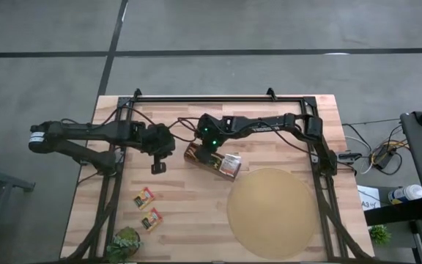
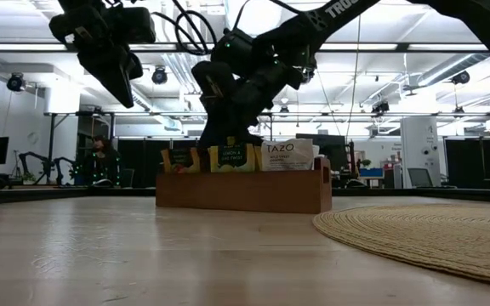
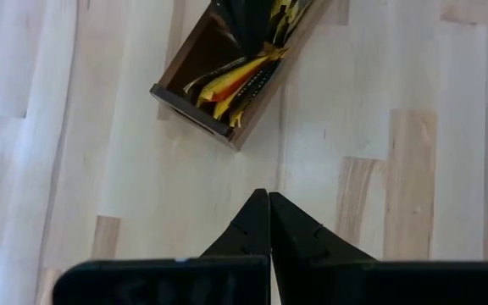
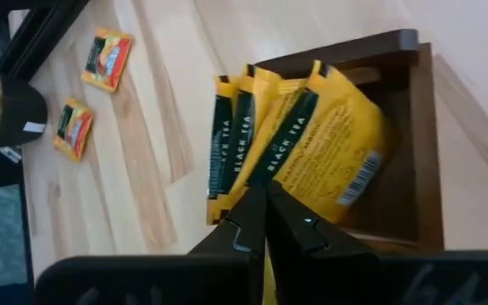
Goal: Pick & Place Tea
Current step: Adjust the orange tea bags in the wooden organizer
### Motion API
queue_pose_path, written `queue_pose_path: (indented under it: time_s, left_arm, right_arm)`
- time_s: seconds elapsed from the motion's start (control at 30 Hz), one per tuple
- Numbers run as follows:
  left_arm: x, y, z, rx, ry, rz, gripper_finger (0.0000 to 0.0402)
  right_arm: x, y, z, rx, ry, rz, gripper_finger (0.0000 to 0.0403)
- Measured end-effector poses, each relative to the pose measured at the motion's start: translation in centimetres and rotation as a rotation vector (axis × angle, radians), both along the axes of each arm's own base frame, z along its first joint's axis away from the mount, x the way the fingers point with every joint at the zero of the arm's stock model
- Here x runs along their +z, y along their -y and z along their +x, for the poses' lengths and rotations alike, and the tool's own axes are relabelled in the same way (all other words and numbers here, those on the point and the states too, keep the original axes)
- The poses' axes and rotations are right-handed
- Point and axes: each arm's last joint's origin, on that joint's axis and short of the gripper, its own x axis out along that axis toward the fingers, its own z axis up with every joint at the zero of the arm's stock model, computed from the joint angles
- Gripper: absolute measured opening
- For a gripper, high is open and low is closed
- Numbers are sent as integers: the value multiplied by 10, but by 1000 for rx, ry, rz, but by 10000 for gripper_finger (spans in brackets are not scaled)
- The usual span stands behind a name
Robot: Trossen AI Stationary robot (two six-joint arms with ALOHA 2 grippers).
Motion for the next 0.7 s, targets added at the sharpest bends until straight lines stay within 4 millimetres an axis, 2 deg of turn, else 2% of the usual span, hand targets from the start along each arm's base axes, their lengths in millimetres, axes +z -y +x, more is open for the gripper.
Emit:
queue_pose_path:
  time_s: [0.2,0.7]
  left_arm:
    - [0,0,0,-2,0,4,0]
    - [0,0,0,15,2,-5,0]
  right_arm:
    - [6,-2,3,11,20,3,8]
    - [38,-2,12,32,109,-40,8]
